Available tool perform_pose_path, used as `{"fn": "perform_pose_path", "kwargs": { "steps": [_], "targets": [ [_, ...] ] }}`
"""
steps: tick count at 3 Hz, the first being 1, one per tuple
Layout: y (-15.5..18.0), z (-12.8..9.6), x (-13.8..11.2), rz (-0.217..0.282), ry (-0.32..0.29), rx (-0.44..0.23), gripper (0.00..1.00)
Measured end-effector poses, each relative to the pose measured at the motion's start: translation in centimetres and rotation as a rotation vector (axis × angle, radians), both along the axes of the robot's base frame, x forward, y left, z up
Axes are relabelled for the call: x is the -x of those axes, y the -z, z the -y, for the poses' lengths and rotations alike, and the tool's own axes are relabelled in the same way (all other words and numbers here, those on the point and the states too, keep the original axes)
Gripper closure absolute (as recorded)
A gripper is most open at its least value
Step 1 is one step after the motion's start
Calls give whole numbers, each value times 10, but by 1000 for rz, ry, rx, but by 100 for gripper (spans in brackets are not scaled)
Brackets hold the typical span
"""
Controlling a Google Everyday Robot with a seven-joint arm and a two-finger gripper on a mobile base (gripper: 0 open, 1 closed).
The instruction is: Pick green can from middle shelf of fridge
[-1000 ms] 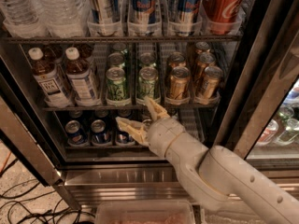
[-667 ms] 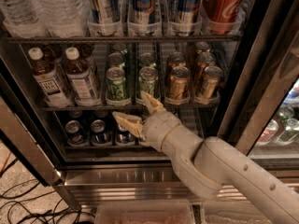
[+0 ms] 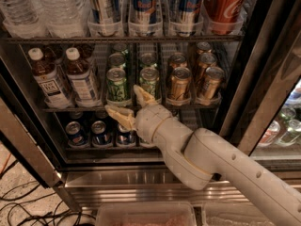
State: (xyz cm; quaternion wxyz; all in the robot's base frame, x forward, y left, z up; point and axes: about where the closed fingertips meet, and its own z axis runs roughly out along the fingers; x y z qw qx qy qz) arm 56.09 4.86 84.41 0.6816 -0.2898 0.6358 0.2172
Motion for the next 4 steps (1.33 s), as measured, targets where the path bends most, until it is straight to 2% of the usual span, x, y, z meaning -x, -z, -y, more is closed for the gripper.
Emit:
{"fn": "perform_pose_path", "kwargs": {
  "steps": [2, 4],
  "targets": [
    [-3, -21, -21, 0, 14, -9, 30],
    [5, -17, -53, 4, 86, 0, 29]
  ]
}}
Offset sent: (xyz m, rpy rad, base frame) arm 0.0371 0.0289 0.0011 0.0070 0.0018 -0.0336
